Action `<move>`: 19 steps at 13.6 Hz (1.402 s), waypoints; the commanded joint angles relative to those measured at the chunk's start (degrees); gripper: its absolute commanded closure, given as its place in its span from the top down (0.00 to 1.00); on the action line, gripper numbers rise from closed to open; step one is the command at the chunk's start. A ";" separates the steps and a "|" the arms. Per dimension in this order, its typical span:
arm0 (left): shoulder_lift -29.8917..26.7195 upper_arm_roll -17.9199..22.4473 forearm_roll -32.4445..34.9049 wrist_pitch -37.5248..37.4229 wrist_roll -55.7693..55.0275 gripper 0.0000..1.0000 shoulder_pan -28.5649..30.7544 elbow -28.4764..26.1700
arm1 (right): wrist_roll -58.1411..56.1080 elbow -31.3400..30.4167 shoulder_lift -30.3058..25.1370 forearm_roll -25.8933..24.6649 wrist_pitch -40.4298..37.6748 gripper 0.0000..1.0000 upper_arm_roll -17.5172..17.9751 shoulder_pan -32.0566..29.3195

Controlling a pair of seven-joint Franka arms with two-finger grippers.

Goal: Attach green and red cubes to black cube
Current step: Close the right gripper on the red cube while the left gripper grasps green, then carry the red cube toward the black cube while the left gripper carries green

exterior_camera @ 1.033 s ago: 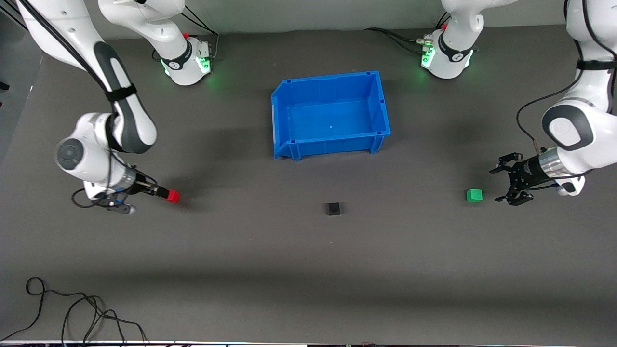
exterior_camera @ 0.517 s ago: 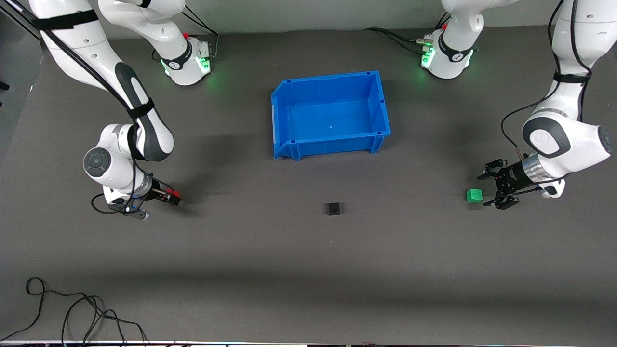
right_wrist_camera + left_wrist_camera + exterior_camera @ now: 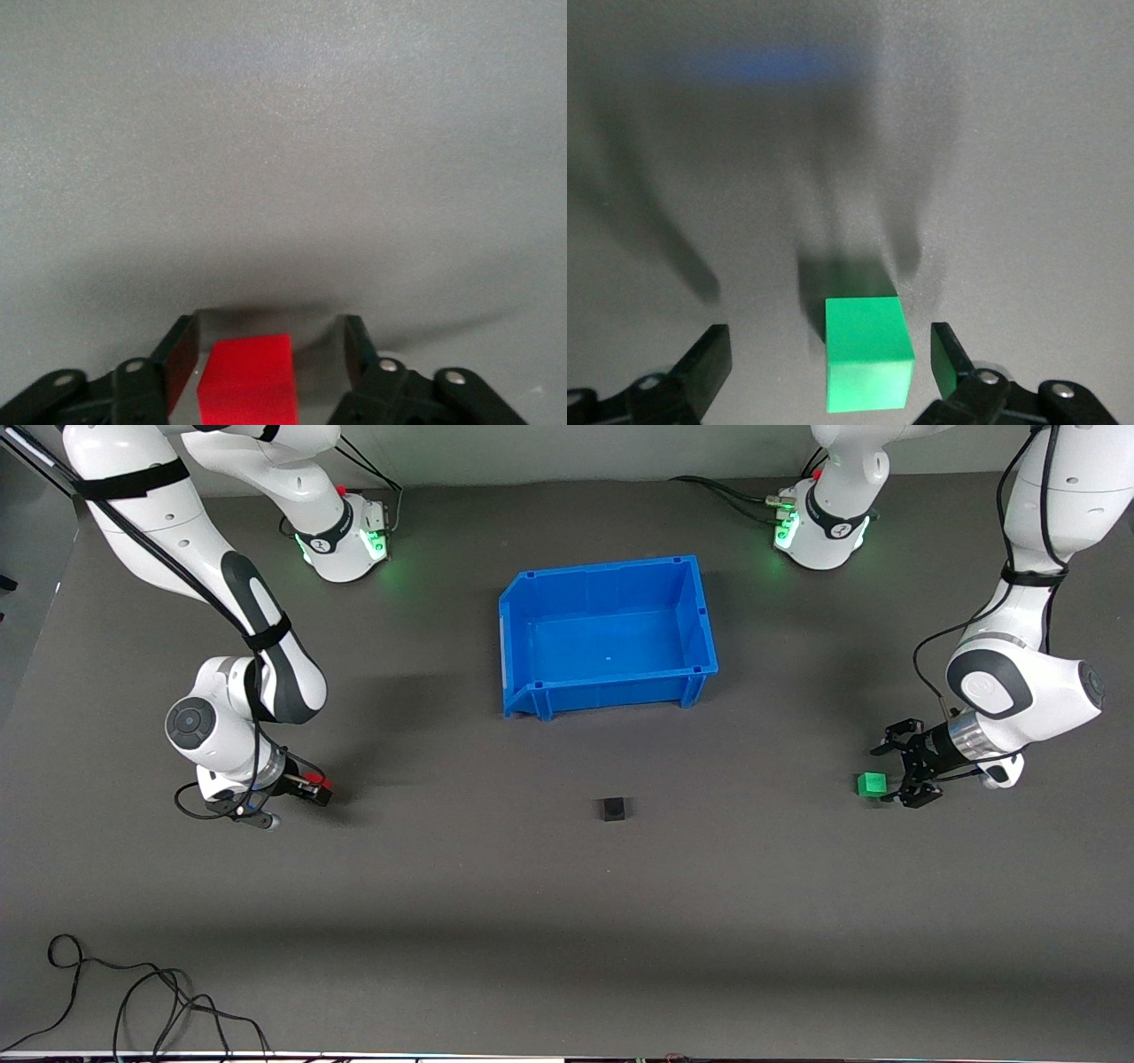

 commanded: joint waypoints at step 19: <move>-2.07 2.26 9.51 -26.69 -18.91 0.19 1.87 21.87 | -0.13 -0.36 0.41 0.79 1.32 0.68 0.64 0.08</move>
